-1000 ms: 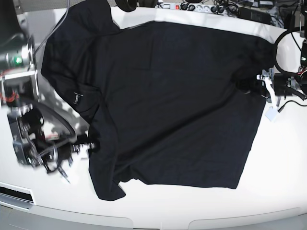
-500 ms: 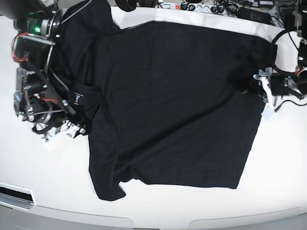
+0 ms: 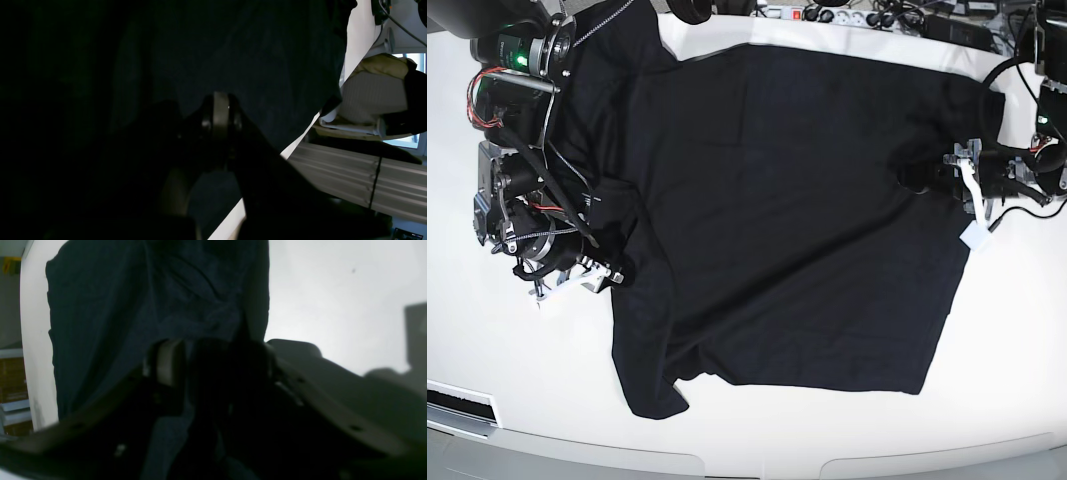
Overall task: Layout the t-shirt on the table in an organized manner, then fold the t-shirt properly
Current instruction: 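Release the fabric with the right gripper and raise it, then grasp the shirt side edge with the right gripper and pull outward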
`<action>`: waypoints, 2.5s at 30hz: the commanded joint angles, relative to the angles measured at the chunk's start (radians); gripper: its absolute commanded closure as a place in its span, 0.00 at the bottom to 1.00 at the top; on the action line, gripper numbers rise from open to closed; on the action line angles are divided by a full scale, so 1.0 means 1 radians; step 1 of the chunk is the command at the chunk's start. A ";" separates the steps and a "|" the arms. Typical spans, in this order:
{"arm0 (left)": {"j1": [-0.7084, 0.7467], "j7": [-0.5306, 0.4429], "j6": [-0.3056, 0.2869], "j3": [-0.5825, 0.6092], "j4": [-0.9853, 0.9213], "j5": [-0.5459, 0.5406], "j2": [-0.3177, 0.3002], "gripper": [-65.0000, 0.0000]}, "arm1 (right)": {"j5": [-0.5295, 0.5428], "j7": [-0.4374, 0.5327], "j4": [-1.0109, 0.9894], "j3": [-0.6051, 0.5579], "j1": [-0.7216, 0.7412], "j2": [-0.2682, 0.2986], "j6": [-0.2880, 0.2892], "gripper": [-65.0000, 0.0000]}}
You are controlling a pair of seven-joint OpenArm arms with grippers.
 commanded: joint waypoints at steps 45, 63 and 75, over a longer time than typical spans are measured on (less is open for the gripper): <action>-0.017 -0.007 -0.008 -0.010 0.013 0.033 -0.039 1.00 | -0.735 0.188 0.032 -0.497 0.280 0.241 -0.353 1.00; -0.017 -0.007 -0.008 -0.211 0.013 0.006 -0.062 1.00 | -0.294 -0.126 0.054 -0.495 0.460 0.386 -0.129 1.00; -0.017 -0.008 -0.008 -0.211 0.013 0.005 -0.061 1.00 | 0.738 -0.560 0.057 -0.305 0.233 0.430 0.215 1.00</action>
